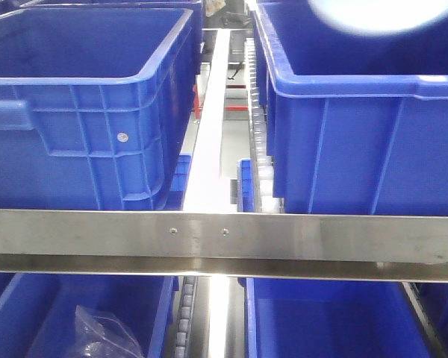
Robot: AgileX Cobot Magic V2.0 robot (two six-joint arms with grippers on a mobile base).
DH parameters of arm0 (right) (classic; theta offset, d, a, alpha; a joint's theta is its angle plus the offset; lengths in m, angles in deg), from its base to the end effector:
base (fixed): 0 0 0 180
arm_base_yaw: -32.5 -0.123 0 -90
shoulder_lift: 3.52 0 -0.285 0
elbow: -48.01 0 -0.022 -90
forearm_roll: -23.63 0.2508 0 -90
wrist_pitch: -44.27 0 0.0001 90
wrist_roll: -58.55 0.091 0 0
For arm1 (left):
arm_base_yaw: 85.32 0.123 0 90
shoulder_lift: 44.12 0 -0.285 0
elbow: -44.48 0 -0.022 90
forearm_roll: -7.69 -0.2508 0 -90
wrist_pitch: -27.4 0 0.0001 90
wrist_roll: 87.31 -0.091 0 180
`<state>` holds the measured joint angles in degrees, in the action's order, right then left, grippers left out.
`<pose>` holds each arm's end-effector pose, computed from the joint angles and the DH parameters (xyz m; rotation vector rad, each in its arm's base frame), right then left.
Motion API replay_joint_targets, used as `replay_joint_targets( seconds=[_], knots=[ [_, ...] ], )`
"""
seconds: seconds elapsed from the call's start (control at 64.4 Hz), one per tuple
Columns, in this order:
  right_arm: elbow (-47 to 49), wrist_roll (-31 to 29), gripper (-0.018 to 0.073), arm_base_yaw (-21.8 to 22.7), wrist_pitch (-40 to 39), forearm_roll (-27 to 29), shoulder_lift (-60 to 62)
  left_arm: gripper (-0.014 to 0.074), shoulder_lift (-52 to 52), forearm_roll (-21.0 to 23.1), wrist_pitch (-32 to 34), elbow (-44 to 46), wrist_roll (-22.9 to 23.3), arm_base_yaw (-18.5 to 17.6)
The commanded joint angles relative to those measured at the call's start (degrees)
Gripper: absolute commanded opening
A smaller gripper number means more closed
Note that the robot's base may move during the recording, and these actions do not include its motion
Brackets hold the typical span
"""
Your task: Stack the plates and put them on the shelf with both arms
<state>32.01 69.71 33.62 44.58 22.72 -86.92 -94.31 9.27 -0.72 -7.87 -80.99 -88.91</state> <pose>0.3079 -0.0060 0.3714 0.1726 1.7331 0.1168 0.1358 -0.0097 0.2496 -0.0753 2.2818 -0.1181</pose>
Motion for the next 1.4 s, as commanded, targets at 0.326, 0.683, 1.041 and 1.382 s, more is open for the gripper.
replay_joint_targets(
  seconds=[0.326, 0.683, 1.041, 1.382],
  knots=[
    [-6.6, -0.7, 0.0435, 0.3, -1.2, 0.0, 13.0, 0.0085, 0.1, 0.1, 3.8, 1.6, 0.3, 0.0],
    [-34.7, -0.7, 0.002, 0.3, -1.5, 0.0, 42.4, 0.0085, 0.1, 0.1, 3.8, 1.6, 0.3, 0.0],
    [-42.5, -0.6, 0.002, 0.2, 1.4, 0.0, 50.9, 0.0085, 0.1, 0.1, 3.8, 1.6, 0.3, 0.0],
    [-42.6, -0.6, 0.002, 0.2, 3.5, 0.0, 50.9, 0.0085, 0.1, 0.1, 3.8, 1.6, 0.3, 0.0]
  ],
)
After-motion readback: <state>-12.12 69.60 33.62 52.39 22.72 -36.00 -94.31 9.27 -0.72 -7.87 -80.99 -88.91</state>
